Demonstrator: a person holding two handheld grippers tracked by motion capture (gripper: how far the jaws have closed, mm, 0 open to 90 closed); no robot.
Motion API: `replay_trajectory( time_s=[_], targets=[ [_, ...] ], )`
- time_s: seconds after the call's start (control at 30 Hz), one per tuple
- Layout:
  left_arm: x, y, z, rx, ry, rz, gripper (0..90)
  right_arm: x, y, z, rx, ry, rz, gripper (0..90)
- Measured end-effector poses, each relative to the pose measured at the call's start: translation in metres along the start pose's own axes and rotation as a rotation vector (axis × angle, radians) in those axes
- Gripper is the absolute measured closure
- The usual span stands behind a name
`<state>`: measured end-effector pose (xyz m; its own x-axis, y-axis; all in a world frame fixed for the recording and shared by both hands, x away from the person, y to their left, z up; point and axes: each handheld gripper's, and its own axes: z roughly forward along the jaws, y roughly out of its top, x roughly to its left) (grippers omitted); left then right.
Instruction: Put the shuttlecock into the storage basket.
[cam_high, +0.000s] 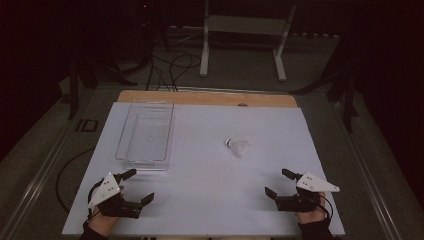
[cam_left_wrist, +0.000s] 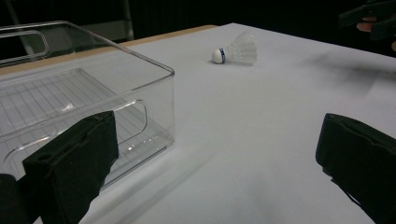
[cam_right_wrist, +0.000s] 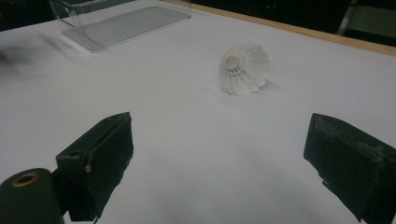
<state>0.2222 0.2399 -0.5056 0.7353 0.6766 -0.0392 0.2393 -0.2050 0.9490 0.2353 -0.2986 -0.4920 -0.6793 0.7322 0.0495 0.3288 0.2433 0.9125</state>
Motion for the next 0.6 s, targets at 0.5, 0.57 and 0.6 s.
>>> replay_trajectory(
  time_s=[0.5,0.57,0.6],
  targets=[
    [0.000,0.001,-0.001,0.003,-0.005,-0.002,0.0,-0.004,0.044,-0.016,0.072,0.035,-0.059,8.1],
    [0.000,0.001,0.000,0.005,-0.006,-0.001,0.0,-0.005,0.050,-0.019,0.098,0.037,-0.069,8.1],
    [0.000,0.001,0.000,0.005,-0.007,0.000,0.0,-0.006,0.052,-0.019,0.113,0.045,-0.075,8.1]
  ],
)
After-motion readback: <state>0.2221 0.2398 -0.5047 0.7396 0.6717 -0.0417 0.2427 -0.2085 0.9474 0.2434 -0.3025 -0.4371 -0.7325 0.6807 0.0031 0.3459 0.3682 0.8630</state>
